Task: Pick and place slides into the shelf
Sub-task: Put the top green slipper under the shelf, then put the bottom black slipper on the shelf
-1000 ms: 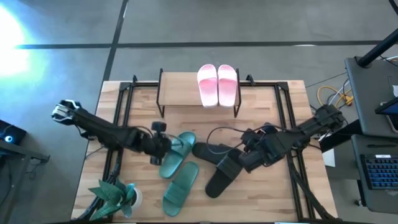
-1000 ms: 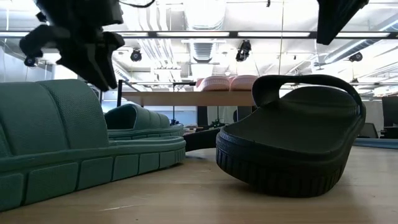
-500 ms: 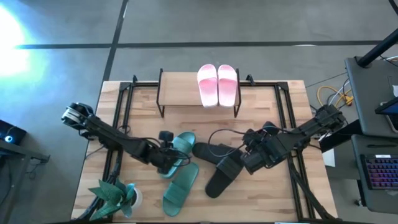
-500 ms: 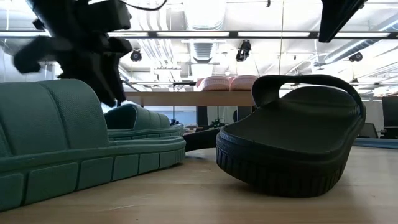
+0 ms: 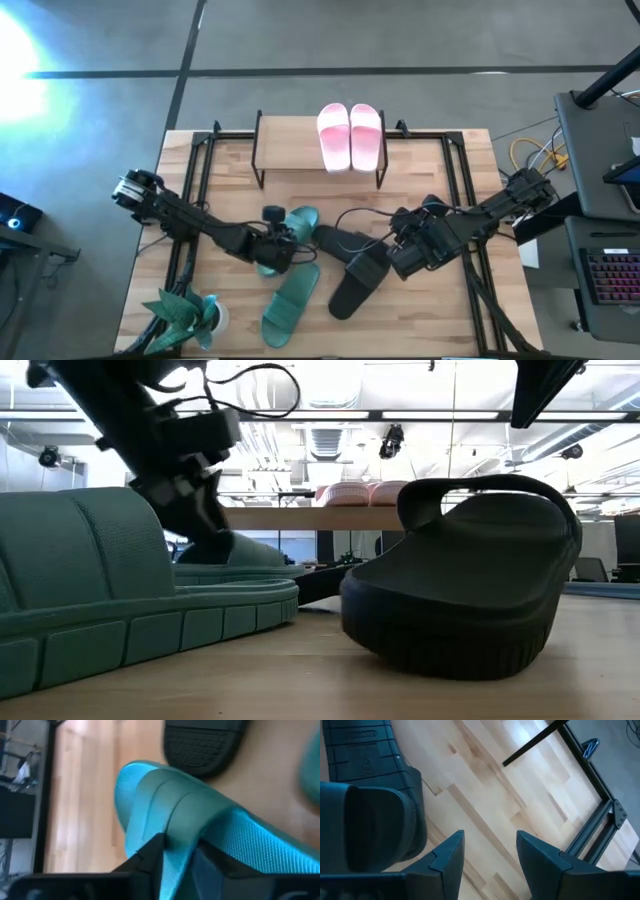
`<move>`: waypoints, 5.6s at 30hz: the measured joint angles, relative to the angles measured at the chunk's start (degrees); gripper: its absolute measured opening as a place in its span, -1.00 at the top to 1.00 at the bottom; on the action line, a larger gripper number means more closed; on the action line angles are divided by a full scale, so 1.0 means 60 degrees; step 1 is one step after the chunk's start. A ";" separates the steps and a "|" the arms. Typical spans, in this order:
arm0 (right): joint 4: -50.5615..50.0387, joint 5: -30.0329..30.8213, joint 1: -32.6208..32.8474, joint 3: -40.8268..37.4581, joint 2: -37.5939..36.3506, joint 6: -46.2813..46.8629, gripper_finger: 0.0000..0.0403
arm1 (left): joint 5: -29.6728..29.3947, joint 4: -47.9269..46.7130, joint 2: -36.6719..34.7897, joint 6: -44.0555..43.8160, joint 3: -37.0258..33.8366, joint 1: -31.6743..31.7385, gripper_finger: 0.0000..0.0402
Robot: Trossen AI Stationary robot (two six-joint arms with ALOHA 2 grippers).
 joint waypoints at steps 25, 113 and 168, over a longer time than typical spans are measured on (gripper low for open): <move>0.0001 0.0510 0.0000 -0.0126 0.0000 0.1008 0.15 | -0.1074 0.1060 0.0757 0.0934 0.0516 0.3700 0.98; -0.0044 -0.0254 0.1038 0.5056 0.7303 0.2736 0.15 | 0.0512 -0.3734 -0.7215 -0.0855 -0.1644 -0.1852 0.14; 0.0261 0.4044 -0.0609 0.6769 0.4590 -0.2390 0.94 | 0.0106 -0.3414 -0.6681 -0.2315 -0.0741 -0.1838 0.14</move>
